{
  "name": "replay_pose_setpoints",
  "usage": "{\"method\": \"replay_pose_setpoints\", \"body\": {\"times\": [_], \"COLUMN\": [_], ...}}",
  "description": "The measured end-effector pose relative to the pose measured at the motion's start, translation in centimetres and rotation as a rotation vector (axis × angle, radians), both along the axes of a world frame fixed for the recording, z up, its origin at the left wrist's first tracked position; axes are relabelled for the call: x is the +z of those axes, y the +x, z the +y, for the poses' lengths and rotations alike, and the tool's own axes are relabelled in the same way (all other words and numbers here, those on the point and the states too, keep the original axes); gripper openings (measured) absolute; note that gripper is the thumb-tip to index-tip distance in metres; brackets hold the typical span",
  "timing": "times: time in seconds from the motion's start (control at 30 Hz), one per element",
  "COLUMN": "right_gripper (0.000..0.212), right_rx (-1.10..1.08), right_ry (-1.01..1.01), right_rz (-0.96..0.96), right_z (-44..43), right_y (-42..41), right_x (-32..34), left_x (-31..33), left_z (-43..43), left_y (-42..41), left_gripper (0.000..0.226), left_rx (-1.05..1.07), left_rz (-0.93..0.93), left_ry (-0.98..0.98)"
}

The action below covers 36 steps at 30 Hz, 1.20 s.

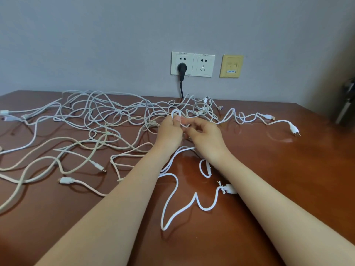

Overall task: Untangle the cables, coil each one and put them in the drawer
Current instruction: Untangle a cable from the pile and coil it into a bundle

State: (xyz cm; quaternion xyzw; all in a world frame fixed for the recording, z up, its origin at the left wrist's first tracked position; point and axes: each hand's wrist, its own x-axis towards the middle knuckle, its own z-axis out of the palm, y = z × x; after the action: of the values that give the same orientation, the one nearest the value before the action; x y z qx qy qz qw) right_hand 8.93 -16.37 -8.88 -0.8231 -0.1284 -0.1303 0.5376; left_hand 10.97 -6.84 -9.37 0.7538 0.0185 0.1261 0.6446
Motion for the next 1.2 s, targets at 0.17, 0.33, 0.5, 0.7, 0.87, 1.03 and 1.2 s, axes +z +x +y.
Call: {"method": "replay_pose_setpoints", "body": {"times": [0.17, 0.33, 0.5, 0.7, 0.87, 1.03, 1.2], "right_gripper": [0.025, 0.02, 0.02, 0.013, 0.03, 0.011, 0.013], "right_rx": [0.019, 0.124, 0.177, -0.066, -0.261, -0.134, 0.101], "right_ry": [0.311, 0.626, 0.787, -0.084, -0.654, -0.683, -0.479], "right_rz": [0.219, 0.343, 0.396, 0.108, -0.044, -0.221, -0.258], "right_z": [-0.1, -0.7, -0.4, -0.6, -0.9, -2.0, -1.5], "right_y": [-0.4, -0.2, -0.3, 0.3, -0.5, -1.1, -0.7], "right_x": [0.8, 1.5, 1.9, 0.7, 1.3, 2.2, 1.5], "left_x": [0.7, 1.5, 2.0, 2.3, 1.9, 1.7, 2.4], "left_z": [0.4, 0.9, 1.2, 1.9, 2.5, 2.7, 2.4], "left_y": [0.1, -0.6, -1.1, -0.1, 0.8, 0.4, 0.0], "left_gripper": [0.029, 0.023, 0.029, 0.034, 0.038, 0.036, 0.031], "left_rx": [0.057, -0.072, -0.144, -0.07, -0.094, -0.072, -0.169], "left_rz": [0.09, 0.141, 0.15, 0.165, 0.19, 0.223, 0.25], "left_ry": [-0.35, -0.815, -1.032, -1.19, -1.076, -0.829, -0.655]}}
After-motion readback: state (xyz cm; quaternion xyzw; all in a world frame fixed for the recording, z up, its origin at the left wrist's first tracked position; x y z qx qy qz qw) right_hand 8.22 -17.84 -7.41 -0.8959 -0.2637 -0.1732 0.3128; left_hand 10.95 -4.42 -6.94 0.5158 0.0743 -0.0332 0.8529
